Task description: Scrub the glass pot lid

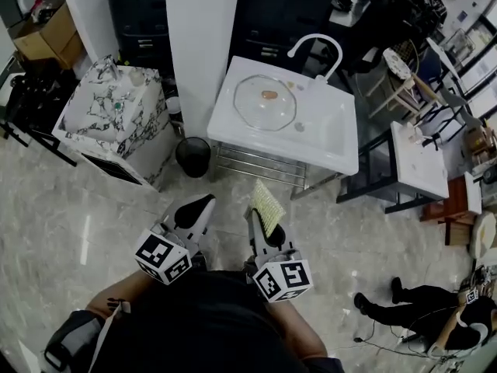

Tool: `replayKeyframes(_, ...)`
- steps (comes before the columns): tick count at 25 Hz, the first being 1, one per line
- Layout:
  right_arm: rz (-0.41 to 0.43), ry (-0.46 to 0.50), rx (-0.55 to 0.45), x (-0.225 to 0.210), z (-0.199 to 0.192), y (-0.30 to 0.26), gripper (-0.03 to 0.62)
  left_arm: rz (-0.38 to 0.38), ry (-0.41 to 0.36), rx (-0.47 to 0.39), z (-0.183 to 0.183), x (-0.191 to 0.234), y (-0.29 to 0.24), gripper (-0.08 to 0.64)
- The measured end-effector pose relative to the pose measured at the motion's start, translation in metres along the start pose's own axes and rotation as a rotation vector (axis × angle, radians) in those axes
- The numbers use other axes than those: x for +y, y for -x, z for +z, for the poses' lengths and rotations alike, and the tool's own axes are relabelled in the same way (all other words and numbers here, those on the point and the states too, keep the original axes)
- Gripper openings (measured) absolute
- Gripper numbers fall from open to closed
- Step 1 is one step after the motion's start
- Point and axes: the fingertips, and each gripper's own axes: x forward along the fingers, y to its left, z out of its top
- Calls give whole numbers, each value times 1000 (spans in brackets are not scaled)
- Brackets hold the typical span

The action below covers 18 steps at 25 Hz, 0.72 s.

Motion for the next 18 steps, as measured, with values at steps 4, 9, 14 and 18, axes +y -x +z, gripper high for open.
replayKeyframes(4,-11,-20,40,14,-13,-12,66,-15,56,37,-11,19,4,0)
replayKeyframes(9,-43,5,90,5,-16,-22,66,-23,92,67,-21,30,-10,0)
replayKeyframes(14,-13,2,101,-17,-18,-43,66,4,86,83,-26,40,-37,0)
replayKeyframes(18,39,-26,91,-48,-4,-67,66,53,49,76,-15,47,-70,0)
